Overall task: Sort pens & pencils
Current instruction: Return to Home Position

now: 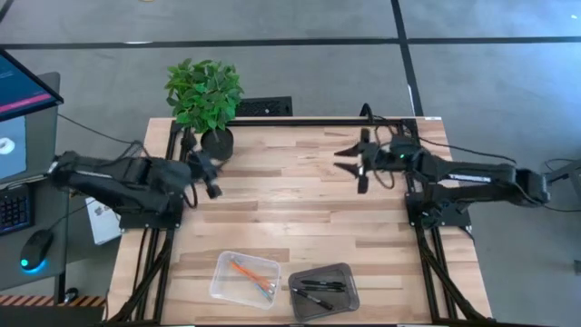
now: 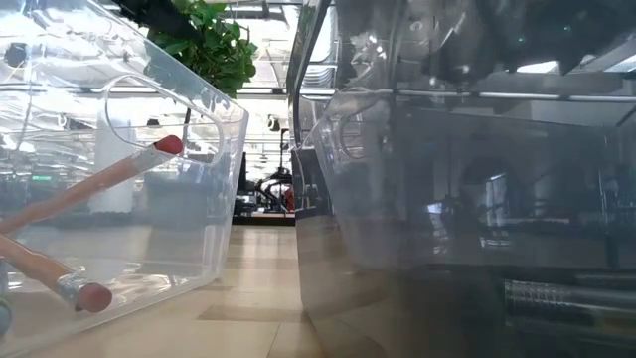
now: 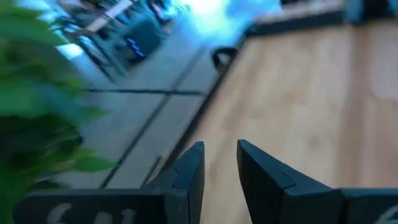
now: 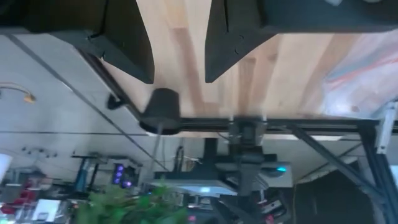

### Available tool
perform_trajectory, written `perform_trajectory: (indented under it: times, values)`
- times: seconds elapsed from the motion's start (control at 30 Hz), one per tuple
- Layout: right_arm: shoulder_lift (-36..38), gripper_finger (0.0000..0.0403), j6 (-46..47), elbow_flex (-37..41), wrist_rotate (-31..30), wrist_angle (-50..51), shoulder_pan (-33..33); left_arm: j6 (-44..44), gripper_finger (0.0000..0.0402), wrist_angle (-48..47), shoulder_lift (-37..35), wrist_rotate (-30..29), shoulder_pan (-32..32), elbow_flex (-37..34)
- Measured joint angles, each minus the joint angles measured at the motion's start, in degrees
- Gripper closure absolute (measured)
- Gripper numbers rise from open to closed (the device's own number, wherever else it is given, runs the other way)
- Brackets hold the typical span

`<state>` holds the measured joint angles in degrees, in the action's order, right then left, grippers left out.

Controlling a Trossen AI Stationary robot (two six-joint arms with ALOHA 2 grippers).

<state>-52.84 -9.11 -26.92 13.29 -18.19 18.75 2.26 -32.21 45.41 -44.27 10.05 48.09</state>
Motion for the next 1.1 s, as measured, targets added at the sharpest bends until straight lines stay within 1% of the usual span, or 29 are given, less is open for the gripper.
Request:
perform_trajectory:
  times: [0.1, 0.2, 0.27, 0.37, 0.43, 0.57, 0.7, 0.8, 0.87, 0.93, 1.0, 1.1]
  values:
    - [4.9, 0.0236, -0.4, 0.0, 3.4, 5.8, 4.6, 4.0, 0.0316, 9.4, -7.0, 0.6, -5.8, -6.3]
    - [10.5, 0.0237, -0.5, 0.1, 6.4, 12.0, 8.5, 6.9, 0.0316, 14.2, -13.9, 0.7, -10.0, -11.7]
    - [14.3, 0.0238, -0.4, 1.2, 7.6, 12.4, 10.2, 7.1, 0.0316, 14.4, -17.9, 0.9, -11.8, -14.5]
    - [20.2, 0.0238, 0.1, 4.7, 8.2, 11.8, 11.4, 5.0, 0.0316, 13.1, -23.7, 1.1, -13.2, -18.3]
    - [23.9, 0.0237, 1.7, 7.3, 8.3, 11.6, 11.8, 4.3, 0.0316, 13.1, -27.6, 2.6, -13.3, -20.9]
    - [33.0, 0.0237, 3.3, 12.7, 8.3, 12.2, 11.3, 4.0, 0.0316, 13.3, -34.6, 4.5, -13.3, -25.0]
    - [42.9, 0.0238, 5.0, 17.0, 7.9, 12.2, 11.0, 2.5, 0.0316, 13.2, -41.1, 4.9, -13.3, -28.0]
    - [49.7, 0.0237, 5.7, 18.8, 7.9, 15.4, 11.0, 2.3, 0.0316, 13.8, -45.0, 5.5, -13.3, -29.6]
    - [52.9, 0.0236, 6.3, 19.6, 8.0, 15.7, 11.0, 2.3, 0.0316, 15.2, -45.4, 5.4, -13.3, -30.5]
    - [52.6, 0.0236, 7.4, 20.3, 9.1, 15.6, 10.9, 1.9, 0.0316, 15.4, -45.1, 5.4, -13.3, -31.0]
    - [52.2, 0.0238, 7.2, 20.8, 9.1, 15.1, 11.0, 1.5, 0.0316, 17.8, -44.6, 6.2, -13.3, -31.8]
    - [52.7, 0.0238, 7.2, 22.9, 9.2, 15.4, 11.0, 1.2, 0.0316, 18.1, -44.9, 6.9, -13.3, -33.6]
